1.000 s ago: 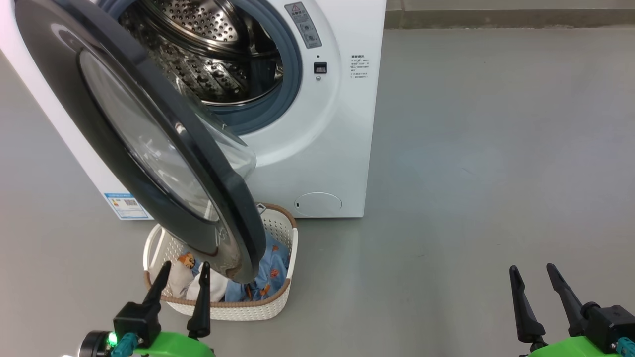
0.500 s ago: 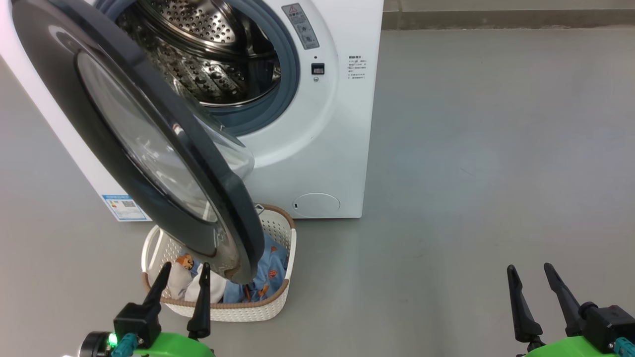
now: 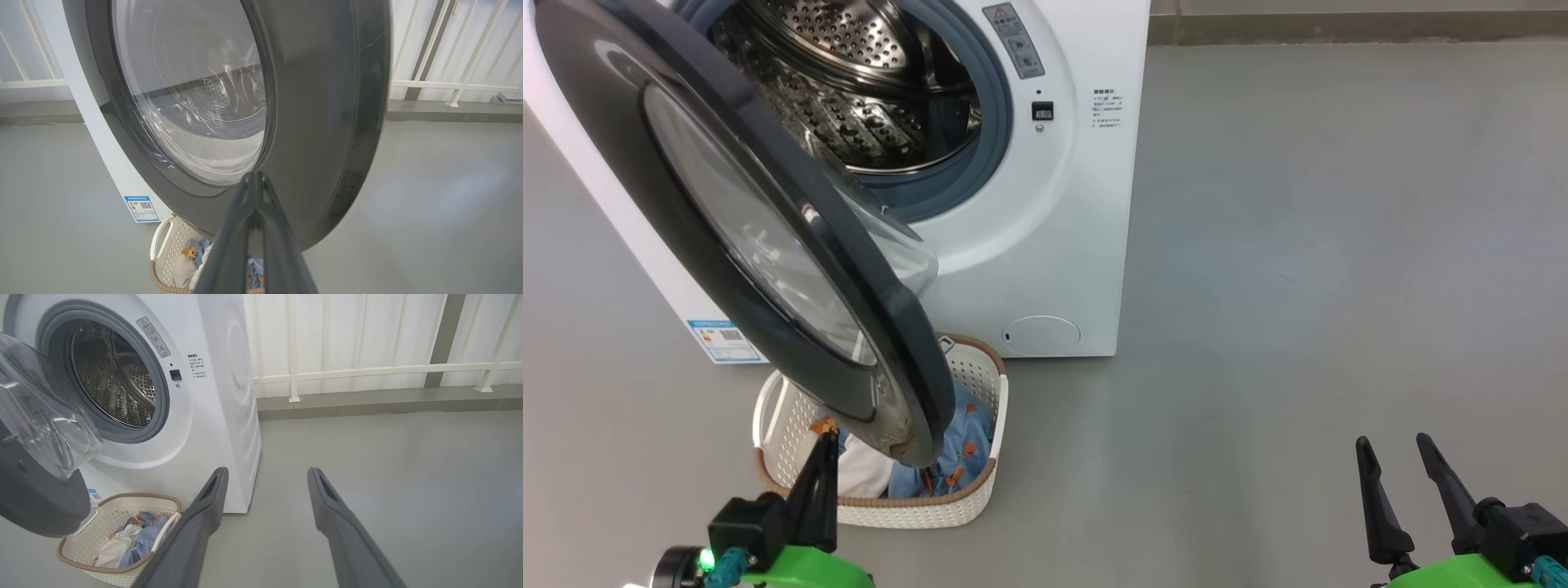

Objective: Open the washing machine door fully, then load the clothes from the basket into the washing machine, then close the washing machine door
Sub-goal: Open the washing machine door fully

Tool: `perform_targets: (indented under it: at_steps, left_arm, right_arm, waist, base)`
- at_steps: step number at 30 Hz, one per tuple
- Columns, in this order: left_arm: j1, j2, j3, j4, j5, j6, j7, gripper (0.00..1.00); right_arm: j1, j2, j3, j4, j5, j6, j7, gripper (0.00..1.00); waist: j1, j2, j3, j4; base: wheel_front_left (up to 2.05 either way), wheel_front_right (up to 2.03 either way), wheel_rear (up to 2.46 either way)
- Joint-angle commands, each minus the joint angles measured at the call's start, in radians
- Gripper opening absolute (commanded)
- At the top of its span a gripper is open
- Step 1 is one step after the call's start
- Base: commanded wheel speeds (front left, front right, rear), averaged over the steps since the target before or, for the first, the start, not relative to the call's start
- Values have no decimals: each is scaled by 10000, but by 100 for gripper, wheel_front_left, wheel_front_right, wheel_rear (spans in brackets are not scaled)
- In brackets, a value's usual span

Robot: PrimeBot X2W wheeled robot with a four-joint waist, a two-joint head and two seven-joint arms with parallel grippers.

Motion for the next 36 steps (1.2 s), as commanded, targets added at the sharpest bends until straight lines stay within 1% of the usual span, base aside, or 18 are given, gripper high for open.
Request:
perform_targets:
  at_steps: [1, 8, 12, 16, 17, 18, 21, 24, 28, 32, 36]
  left_arm:
    - [-441, 181, 362, -238, -47, -54, -95, 0]
    - [-1204, 481, 594, -676, 39, -91, -95, 0]
    - [-1811, 682, 891, -1275, 112, 189, -95, 0]
    - [-2411, 786, 1049, -2253, 302, 572, -88, 0]
    - [-2580, 790, 1053, -2540, 339, 636, -84, 0]
    - [-2580, 790, 1053, -2540, 339, 636, -84, 0]
    - [-3072, 750, 936, -3420, 446, 752, -36, 0]
    - [-3488, 635, 583, -4213, 499, 731, 120, 0]
    - [-3891, 437, -256, -4890, 451, 537, 490, 0]
    - [-4118, 282, -1383, -5052, 209, 307, 1031, 0]
    - [-4158, 209, -2639, -4928, -326, 128, 1776, 0]
  right_arm:
    - [-106, -99, 292, -264, -74, 63, -122, 100]
    - [-179, -138, 333, -279, -76, 63, -122, 100]
    - [-209, -145, 302, -280, -106, 63, -122, 100]
    - [-202, -137, 253, -300, -127, 63, -122, 100]
    - [-199, -136, 237, -303, -130, 63, -122, 100]
    - [-199, -136, 237, -303, -130, 63, -122, 100]
    - [-191, -124, 203, -302, -137, 63, -122, 100]
    - [-185, -106, 192, -297, -147, 63, -122, 100]
    - [-176, -78, 200, -322, -162, 63, -122, 100]
    - [-167, -63, 216, -338, -161, 63, -122, 100]
    - [-182, -83, 256, -302, -130, 63, -122, 100]
  waist:
    - [0, 0, 12, -6]
    - [0, 0, 125, 11]
    - [0, 0, 177, 33]
    - [0, 0, 224, 63]
    - [0, 0, 236, 76]
    - [0, 0, 236, 76]
    - [0, 0, 244, 96]
    - [0, 0, 245, 88]
    - [0, 0, 248, 39]
    - [0, 0, 273, -15]
    - [0, 0, 286, -93]
  base:
    - [0, 0, 0]
    - [0, 0, 0]
    - [0, 0, 0]
    - [0, 0, 0]
    - [0, 0, 0]
    - [0, 0, 0]
    - [0, 0, 0]
    - [0, 0, 0]
    - [0, 0, 0]
    - [0, 0, 0]
    - [0, 0, 0]
